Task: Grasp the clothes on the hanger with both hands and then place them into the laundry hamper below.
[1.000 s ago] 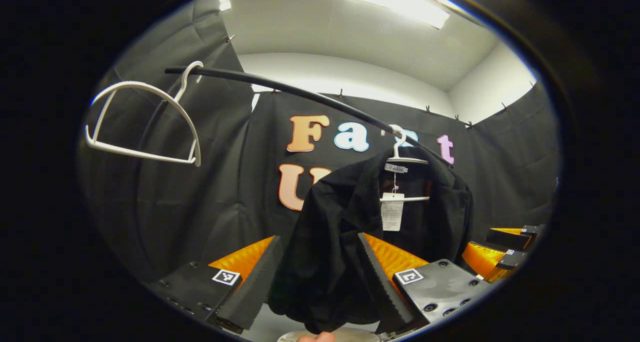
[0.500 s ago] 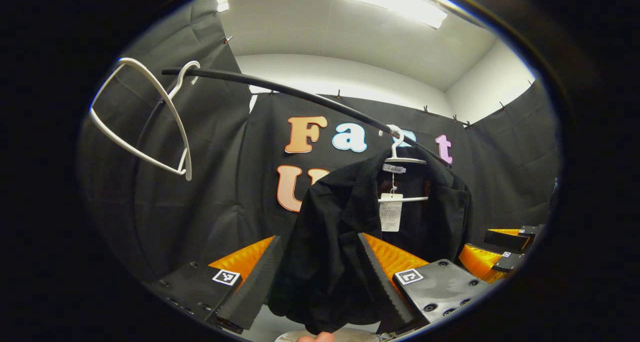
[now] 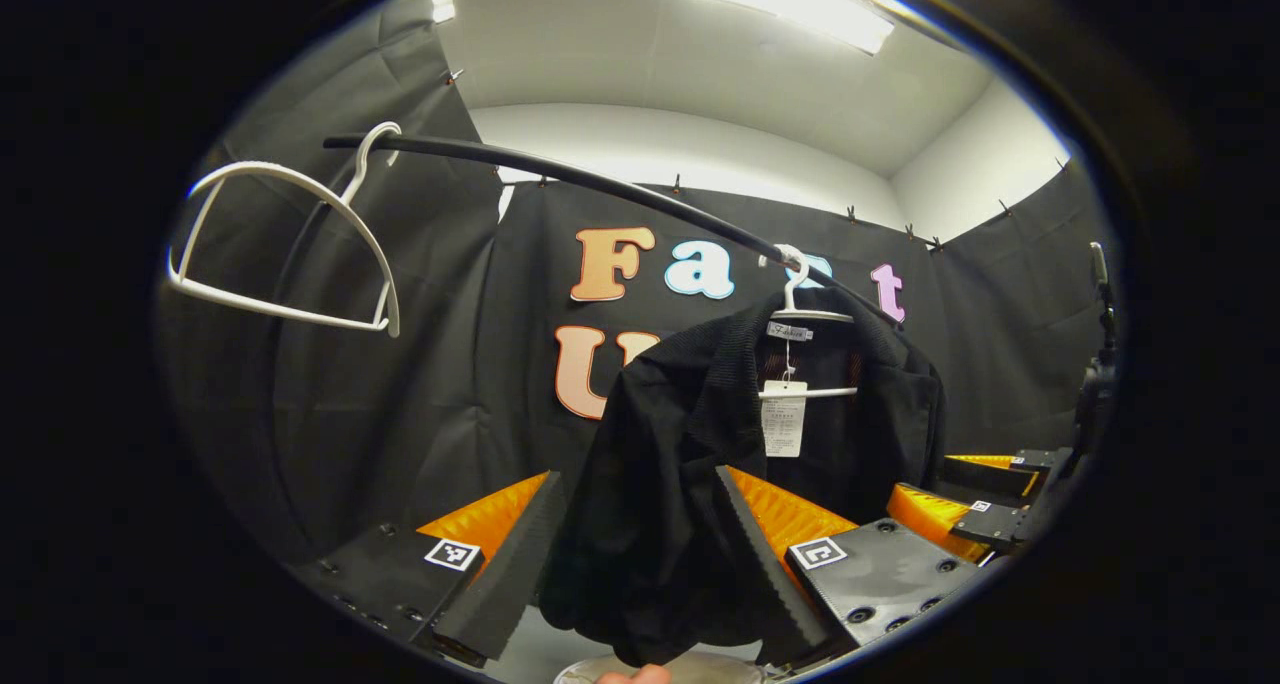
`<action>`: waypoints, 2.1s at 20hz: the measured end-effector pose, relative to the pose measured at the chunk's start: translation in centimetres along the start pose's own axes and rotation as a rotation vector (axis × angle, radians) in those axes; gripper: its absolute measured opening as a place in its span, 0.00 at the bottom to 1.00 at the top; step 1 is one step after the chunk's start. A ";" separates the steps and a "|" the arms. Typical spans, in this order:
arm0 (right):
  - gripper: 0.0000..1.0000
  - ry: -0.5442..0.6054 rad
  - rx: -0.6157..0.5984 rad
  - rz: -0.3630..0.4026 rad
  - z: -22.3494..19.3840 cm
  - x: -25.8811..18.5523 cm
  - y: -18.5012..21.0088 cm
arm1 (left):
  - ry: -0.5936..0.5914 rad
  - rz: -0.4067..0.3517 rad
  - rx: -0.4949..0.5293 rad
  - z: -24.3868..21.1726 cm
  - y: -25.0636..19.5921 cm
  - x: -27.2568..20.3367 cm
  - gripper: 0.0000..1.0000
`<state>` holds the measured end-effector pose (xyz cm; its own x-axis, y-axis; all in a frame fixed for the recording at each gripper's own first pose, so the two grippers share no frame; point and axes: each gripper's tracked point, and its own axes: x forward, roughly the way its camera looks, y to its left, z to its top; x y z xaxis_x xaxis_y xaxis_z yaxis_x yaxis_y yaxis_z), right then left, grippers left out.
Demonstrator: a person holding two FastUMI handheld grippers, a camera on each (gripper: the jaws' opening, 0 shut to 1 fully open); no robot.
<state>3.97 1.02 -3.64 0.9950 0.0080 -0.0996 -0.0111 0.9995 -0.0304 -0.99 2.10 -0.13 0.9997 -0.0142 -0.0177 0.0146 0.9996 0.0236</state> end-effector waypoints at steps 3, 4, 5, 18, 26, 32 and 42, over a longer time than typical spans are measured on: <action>0.98 0.035 0.029 -0.015 -1.5 2.4 -0.3 | 0.006 0.011 -0.003 0.0 0.7 -0.7 0.93; 0.93 0.047 0.050 -0.017 -2.1 3.1 -0.3 | 0.008 0.020 -0.003 -0.1 1.1 -1.0 0.96; 0.93 0.057 0.062 -0.014 -2.7 4.0 -0.3 | 0.010 0.029 -0.002 -0.2 1.4 -1.2 1.00; 0.50 0.113 0.016 -0.125 -5.7 10.5 -3.5 | 0.026 0.105 0.013 -0.2 4.6 -3.6 1.00; 0.04 0.087 0.048 -0.106 -4.1 8.0 -4.6 | 0.051 0.028 -0.003 -1.7 1.8 -2.2 1.00; 0.02 0.043 0.070 -0.070 -0.6 4.5 -4.9 | 0.078 -0.131 -0.041 -3.6 -4.0 1.2 0.96; 0.02 0.008 0.041 -0.052 1.6 2.4 -4.5 | 0.079 -0.051 0.044 -8.0 -9.0 10.4 0.97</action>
<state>6.53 -3.37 -2.10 0.9933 -0.0439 -0.1072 0.0447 0.9990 0.0054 9.16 -6.89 -8.53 0.9932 -0.0616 -0.0989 0.0681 0.9956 0.0640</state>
